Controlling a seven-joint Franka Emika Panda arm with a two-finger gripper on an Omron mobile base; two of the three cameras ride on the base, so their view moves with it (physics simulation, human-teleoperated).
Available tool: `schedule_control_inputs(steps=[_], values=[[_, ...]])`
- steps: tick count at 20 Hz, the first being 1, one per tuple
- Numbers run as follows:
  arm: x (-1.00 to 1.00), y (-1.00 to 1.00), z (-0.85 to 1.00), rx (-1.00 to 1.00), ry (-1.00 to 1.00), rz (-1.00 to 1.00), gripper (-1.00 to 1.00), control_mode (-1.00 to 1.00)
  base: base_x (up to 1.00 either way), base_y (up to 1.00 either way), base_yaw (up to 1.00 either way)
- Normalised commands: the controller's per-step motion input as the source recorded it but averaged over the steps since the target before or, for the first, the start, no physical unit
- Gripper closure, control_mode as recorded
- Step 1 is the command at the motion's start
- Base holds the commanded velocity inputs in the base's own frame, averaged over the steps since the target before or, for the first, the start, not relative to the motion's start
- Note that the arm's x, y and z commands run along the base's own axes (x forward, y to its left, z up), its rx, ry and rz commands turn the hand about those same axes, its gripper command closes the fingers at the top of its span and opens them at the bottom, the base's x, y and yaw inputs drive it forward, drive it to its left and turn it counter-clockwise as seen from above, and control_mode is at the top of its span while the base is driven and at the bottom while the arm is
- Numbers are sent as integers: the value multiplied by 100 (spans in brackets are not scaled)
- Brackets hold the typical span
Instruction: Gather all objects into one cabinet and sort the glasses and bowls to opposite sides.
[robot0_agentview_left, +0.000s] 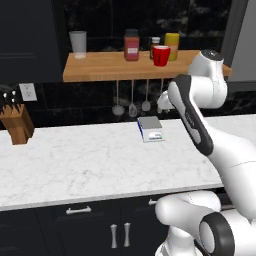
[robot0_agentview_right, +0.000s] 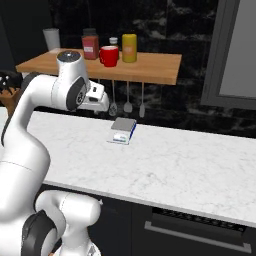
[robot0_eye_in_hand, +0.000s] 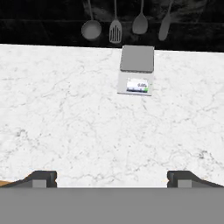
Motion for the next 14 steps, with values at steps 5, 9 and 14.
schedule_control_inputs(steps=[5, 9, 14], values=[[13, 14, 86, 4, -38, -11, -100, -100, 0, 0, 0], [33, 24, 70, 3, -19, -9, -100, -100, 0, 0, 0], [53, 15, 53, 0, -11, -9, -100, -100, 0, 0, 0]])
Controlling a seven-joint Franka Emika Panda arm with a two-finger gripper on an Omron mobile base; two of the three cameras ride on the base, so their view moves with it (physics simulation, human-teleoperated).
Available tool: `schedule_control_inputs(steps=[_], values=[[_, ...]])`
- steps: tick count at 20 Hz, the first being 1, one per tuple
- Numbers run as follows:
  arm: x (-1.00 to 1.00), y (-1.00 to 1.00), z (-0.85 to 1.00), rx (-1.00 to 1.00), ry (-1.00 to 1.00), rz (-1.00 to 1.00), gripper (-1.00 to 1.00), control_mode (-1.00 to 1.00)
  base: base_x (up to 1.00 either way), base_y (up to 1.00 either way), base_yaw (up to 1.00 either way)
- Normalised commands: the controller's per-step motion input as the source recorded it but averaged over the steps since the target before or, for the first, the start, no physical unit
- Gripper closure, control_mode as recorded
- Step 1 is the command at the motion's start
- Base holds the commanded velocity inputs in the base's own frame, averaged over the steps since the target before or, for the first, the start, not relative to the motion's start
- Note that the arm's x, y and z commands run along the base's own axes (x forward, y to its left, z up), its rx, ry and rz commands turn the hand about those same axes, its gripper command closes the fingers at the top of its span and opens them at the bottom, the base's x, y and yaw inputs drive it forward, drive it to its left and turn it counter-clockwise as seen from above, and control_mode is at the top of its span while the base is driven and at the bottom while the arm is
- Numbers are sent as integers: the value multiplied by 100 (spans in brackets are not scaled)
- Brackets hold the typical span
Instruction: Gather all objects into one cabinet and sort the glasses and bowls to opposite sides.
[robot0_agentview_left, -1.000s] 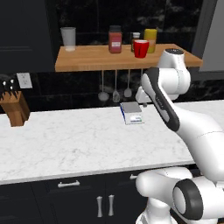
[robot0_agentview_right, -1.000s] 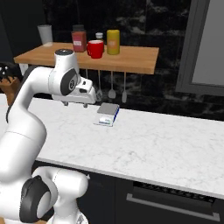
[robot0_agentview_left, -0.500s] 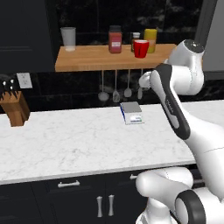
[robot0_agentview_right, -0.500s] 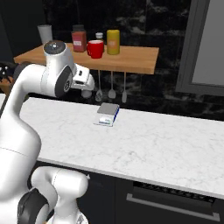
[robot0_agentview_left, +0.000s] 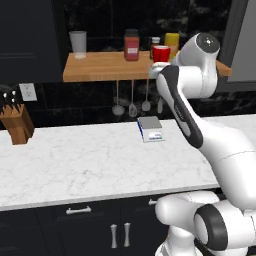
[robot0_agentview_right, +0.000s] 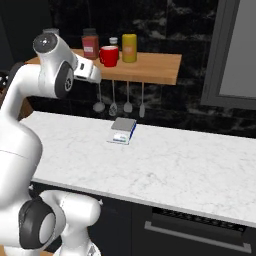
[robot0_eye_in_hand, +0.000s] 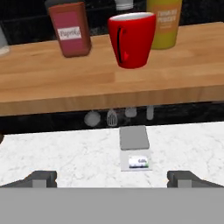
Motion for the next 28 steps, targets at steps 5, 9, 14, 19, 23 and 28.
schedule_control_inputs(steps=[5, 9, 14, 19, 23, 28], values=[[45, 6, 24, 0, -22, -12, -100, -100, 0, 0, 0], [21, 3, 32, 0, -13, -6, -100, -100, 0, 0, 0], [32, -6, 10, 0, -1, 0, -100, -100, 0, 0, 0], [23, -8, 5, 0, 3, 0, -100, -100, 0, 0, 0], [27, -8, 0, 0, 6, 0, -100, -100, 0, 0, 0], [21, -2, 0, -2, 2, -1, -100, -100, 0, 0, 0]])
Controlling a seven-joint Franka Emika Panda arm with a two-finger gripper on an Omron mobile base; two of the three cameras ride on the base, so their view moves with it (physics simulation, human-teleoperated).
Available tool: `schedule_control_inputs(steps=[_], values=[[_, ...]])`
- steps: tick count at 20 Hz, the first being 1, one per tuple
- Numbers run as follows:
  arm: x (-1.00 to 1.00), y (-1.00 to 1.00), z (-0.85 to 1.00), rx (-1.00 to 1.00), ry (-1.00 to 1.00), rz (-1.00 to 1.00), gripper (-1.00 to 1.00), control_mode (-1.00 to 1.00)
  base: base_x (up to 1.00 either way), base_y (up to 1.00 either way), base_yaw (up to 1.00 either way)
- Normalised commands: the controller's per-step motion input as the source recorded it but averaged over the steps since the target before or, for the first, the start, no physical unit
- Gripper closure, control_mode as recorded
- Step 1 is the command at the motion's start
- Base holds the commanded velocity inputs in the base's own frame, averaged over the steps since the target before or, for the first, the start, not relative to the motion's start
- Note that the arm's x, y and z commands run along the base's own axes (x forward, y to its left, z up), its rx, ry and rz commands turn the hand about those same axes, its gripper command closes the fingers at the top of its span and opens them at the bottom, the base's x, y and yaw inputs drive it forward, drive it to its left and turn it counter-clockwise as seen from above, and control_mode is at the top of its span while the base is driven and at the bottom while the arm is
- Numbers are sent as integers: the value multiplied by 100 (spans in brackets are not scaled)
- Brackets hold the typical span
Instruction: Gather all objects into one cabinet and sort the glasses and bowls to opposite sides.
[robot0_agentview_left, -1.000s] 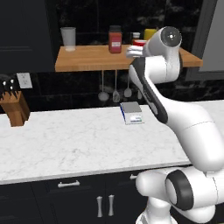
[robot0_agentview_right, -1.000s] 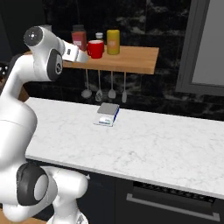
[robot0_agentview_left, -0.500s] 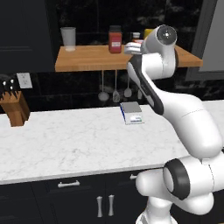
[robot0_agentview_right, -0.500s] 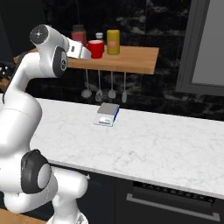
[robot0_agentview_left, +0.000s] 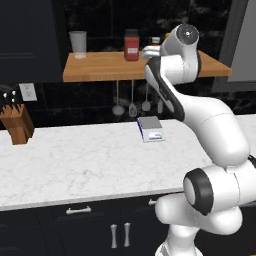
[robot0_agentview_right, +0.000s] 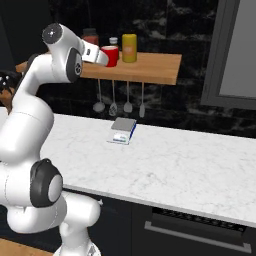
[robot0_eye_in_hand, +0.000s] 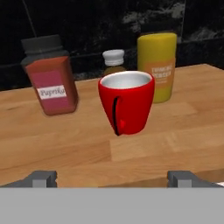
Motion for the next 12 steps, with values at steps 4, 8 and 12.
schedule_control_inputs(steps=[4, 8, 12], values=[[26, 0, 0, -5, 0, -11, -100, -100, 0, 0, 0], [19, 0, 0, -3, 0, -16, -100, -100, 0, 0, 0], [17, 0, 0, 0, 0, -15, -100, -100, 0, 0, 0]])
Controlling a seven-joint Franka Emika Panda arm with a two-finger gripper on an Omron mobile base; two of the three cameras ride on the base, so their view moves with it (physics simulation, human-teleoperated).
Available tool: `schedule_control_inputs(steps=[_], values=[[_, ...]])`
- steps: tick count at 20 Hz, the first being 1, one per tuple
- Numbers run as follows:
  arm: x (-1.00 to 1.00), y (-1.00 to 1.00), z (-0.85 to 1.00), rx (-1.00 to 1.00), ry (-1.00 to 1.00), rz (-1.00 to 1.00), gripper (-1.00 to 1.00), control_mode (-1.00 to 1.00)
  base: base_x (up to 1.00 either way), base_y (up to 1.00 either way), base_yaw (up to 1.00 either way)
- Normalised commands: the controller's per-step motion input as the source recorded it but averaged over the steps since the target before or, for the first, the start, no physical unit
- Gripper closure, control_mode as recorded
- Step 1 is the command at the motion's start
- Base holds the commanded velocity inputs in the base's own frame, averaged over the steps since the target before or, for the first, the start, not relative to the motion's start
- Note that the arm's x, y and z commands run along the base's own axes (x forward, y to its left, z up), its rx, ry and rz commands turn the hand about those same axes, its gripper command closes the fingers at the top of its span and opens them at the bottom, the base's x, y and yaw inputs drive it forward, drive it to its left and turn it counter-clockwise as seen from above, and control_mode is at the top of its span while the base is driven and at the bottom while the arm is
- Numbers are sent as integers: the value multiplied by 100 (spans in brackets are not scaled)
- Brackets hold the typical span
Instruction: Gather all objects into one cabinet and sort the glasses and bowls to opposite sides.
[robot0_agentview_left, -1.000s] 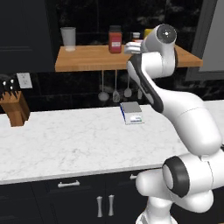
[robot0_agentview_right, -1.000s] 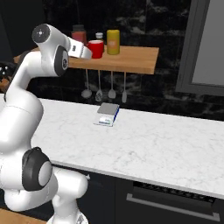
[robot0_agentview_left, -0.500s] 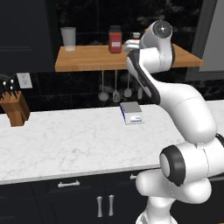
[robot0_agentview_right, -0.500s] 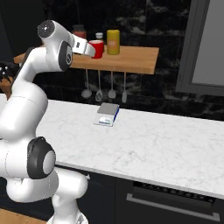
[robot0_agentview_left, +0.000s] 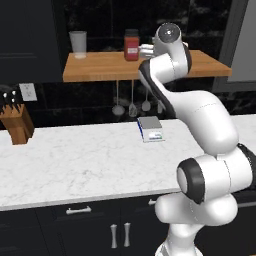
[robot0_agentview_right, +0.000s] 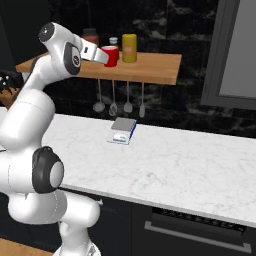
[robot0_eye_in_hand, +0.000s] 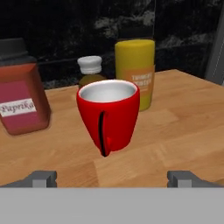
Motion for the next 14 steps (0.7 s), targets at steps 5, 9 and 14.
schedule_control_inputs(steps=[5, 9, 14], values=[[16, 0, 0, 0, 5, -10, -100, -100, 0, 0, 0], [24, 0, 0, 0, 7, -5, -100, -100, 0, 0, 0], [26, -4, 0, 0, 7, -1, -100, -100, 0, 0, 0]])
